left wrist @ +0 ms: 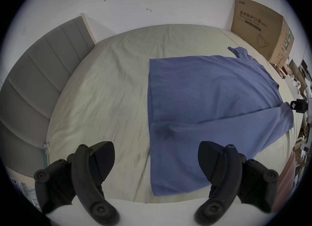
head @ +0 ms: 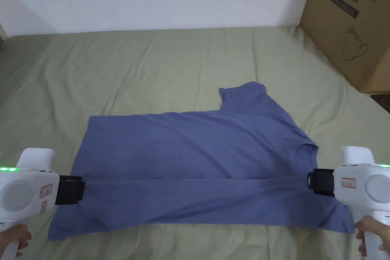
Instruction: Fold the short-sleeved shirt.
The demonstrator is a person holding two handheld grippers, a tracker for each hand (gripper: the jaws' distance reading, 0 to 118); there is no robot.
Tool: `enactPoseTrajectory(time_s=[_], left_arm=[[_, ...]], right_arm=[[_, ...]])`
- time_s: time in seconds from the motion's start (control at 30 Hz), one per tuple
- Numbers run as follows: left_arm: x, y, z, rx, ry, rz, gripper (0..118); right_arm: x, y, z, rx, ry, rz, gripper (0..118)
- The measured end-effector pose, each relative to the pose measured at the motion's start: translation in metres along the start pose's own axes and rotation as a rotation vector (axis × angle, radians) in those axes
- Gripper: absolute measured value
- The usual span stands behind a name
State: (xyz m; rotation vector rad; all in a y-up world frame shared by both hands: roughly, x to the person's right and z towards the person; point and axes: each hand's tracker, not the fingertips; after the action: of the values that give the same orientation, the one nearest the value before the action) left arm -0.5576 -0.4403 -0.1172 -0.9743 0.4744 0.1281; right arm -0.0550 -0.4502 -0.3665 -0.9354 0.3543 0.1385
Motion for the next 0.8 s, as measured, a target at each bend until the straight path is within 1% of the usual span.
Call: enactPoseTrajectory(time_s=[0.03,0.07,0.1,0.13,0.17,0.23,0.27,0.33,0.37,0.4,0.43,0.47,0.5,0.53,0.57,0.6,0.63,0.67,0.7,0.73,0.77,0.8], left_arm=[[0.0,-0.009,0.009,0.003,-0.007,0.012,86],[-0.001,-0.017,0.017,0.03,-0.039,0.034,49],[0.0,-0.029,0.026,0.036,-0.06,0.053,13],[0.001,-0.038,0.031,0.031,-0.08,0.072,0],[0.002,-0.049,0.034,0.029,-0.085,0.088,0],[0.006,-0.07,0.045,0.028,-0.12,0.096,0],[0.009,-0.08,0.05,0.043,-0.126,0.107,0],[0.008,-0.089,0.036,0.06,-0.108,0.123,2],[0.006,-0.091,0.034,0.081,-0.105,0.147,6],[0.003,-0.089,0.029,0.078,-0.105,0.17,6],[-0.001,-0.084,0.023,0.058,-0.096,0.192,23],[-0.003,-0.082,0.018,0.05,-0.095,0.218,55],[-0.006,-0.081,0.009,0.059,-0.089,0.23,73],[-0.007,-0.08,0.0,0.062,-0.087,0.231,84],[-0.004,-0.078,-0.009,0.046,-0.068,0.232,86],[-0.003,-0.077,-0.022,-0.005,-0.041,0.227,85],[-0.002,-0.078,-0.036,-0.055,-0.059,0.218,85],[-0.001,-0.081,-0.046,-0.102,-0.091,0.232,76],[0.003,-0.086,-0.052,-0.103,-0.038,0.238,73],[0.005,-0.085,-0.042,-0.032,-0.029,0.196,69],[0.007,-0.082,-0.037,-0.045,-0.013,0.164,50],[0.006,-0.079,-0.032,-0.025,0.007,0.162,23]], right_arm=[[0.0,-0.006,0.01,0.025,0.01,0.011,59],[0.0,-0.011,0.019,0.037,0.005,0.02,31],[-0.001,-0.019,0.028,0.056,-0.002,0.028,6],[-0.002,-0.027,0.033,0.07,-0.008,0.027,2],[-0.002,-0.037,0.039,0.075,-0.006,0.012,0],[-0.002,-0.053,0.044,0.065,0.066,-0.021,0],[-0.006,-0.062,0.046,0.071,0.048,-0.026,0],[-0.01,-0.074,0.044,0.06,0.031,-0.019,0],[-0.01,-0.078,0.041,0.035,0.039,-0.025,0],[-0.01,-0.083,0.04,0.028,0.057,-0.04,0],[-0.01,-0.086,0.039,0.019,0.068,-0.051,0],[-0.01,-0.087,0.039,0.01,0.07,-0.053,0],[-0.01,-0.088,0.04,0.014,0.065,-0.053,0],[-0.01,-0.09,0.041,0.017,0.065,-0.056,0],[-0.009,-0.091,0.042,0.016,0.068,-0.061,0],[-0.008,-0.093,0.043,0.016,0.067,-0.073,0],[-0.006,-0.093,0.043,0.014,0.067,-0.083,0],[-0.004,-0.095,0.042,0.013,0.066,-0.093,0],[-0.003,-0.096,0.042,0.01,0.061,-0.101,0],[0.001,-0.097,0.04,0.004,0.059,-0.105,0],[0.006,-0.098,0.038,0.003,0.056,-0.112,0],[0.008,-0.098,0.038,0.01,0.056,-0.12,2]])
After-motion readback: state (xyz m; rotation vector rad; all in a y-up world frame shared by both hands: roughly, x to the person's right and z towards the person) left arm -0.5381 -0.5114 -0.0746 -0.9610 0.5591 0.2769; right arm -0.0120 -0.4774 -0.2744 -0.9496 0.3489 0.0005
